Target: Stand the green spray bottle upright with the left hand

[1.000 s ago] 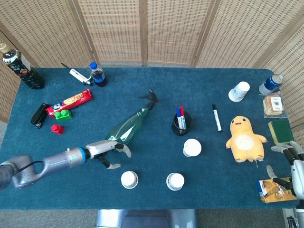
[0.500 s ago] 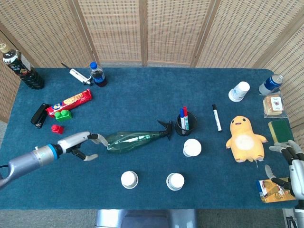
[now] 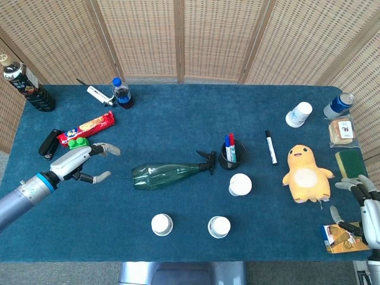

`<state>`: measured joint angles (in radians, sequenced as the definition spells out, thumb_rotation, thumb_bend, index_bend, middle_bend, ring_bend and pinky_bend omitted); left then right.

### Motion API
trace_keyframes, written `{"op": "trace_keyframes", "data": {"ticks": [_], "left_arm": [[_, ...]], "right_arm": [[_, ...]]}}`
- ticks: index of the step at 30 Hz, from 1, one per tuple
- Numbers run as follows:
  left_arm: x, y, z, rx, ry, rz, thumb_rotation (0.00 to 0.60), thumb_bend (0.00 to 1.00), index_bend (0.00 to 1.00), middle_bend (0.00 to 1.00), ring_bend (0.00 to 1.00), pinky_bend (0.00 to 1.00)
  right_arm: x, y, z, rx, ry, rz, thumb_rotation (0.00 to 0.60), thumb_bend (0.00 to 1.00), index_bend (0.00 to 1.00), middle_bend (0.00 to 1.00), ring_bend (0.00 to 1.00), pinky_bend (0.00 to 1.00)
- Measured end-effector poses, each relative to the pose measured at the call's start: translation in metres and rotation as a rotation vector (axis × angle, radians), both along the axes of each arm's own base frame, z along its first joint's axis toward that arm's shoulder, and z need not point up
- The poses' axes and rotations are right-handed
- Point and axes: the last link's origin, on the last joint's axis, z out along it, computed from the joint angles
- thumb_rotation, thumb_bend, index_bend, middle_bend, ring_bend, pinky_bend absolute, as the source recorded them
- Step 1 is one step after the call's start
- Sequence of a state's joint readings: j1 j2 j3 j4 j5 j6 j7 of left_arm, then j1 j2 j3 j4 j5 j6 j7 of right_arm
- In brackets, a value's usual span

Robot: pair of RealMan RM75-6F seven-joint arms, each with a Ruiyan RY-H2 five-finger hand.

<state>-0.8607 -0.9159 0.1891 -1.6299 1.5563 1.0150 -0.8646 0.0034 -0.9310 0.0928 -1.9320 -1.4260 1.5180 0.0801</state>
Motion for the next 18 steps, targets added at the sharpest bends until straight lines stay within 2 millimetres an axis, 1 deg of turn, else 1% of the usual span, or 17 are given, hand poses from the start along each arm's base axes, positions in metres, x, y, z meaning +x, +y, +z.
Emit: {"op": "trace_keyframes", "data": {"ticks": [2,5,11,15,18], "left_arm": [[0.003,0.001,0.0,0.047,0.06,-0.028,0.371,0.39,0.2,0.2,0.14,0.23],[0.011,0.003,-0.002,0.113,0.172,-0.076,0.368,0.39,0.18,0.19,0.14,0.21],[0.032,0.01,-0.009,0.197,0.397,-0.161,0.364,0.39,0.15,0.15,0.11,0.23],[0.051,0.019,-0.02,0.213,0.499,-0.173,0.362,0.39,0.14,0.15,0.11,0.24],[0.066,0.025,-0.032,0.191,0.524,-0.163,0.366,0.39,0.15,0.16,0.11,0.24]], "right_arm": [[0.0,0.0,0.0,0.0,-0.001,0.004,0.6,0.39,0.31,0.27,0.1,0.19],[0.001,-0.001,-0.002,0.003,-0.007,0.01,0.6,0.39,0.31,0.27,0.1,0.19],[-0.001,0.001,-0.003,0.0,-0.015,0.013,0.6,0.39,0.31,0.27,0.1,0.19],[-0.002,0.002,-0.002,-0.006,-0.018,0.015,0.6,0.39,0.31,0.27,0.1,0.19],[-0.003,0.004,-0.001,-0.01,-0.022,0.015,0.6,0.39,0.31,0.27,0.1,0.19]]}}
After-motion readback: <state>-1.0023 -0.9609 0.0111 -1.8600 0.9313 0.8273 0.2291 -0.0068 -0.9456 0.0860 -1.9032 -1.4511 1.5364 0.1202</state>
